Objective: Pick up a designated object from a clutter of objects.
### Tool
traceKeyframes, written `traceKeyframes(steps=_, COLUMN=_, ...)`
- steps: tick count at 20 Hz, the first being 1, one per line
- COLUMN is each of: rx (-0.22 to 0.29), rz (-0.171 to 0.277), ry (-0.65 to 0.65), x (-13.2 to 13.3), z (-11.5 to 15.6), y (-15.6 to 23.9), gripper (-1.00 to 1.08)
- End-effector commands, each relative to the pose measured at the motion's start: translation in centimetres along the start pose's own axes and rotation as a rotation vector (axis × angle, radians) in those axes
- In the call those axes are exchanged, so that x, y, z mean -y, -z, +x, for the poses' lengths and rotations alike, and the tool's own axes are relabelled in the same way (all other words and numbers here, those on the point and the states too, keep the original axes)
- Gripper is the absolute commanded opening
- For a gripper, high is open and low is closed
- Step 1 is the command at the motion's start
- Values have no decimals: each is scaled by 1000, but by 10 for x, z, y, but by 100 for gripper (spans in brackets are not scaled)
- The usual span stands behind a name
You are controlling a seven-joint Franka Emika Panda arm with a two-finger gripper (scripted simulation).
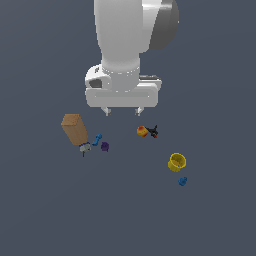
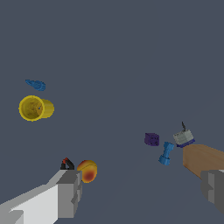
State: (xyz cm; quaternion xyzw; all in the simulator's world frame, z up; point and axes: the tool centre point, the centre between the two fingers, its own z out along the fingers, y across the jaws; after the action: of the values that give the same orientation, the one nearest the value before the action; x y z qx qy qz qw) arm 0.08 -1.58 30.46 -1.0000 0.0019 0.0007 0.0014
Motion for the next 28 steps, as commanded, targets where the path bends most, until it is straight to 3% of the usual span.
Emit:
traceKeyframes(steps=1, rx=0, rz=0, ry=0, x=0, z=0, y=0, gripper=100)
traceKeyframes(steps=13, rx=1, rz=23, ry=26, x=20, z=-1, y=0, gripper=100)
traceKeyframes(steps=20, rx=1, rz=22, ry=21, x=14, z=1, y=-10, gripper=100)
traceKeyframes(steps=28, rx=0, rz=24, ry=4, x=-8, z=4, y=-54, gripper=100)
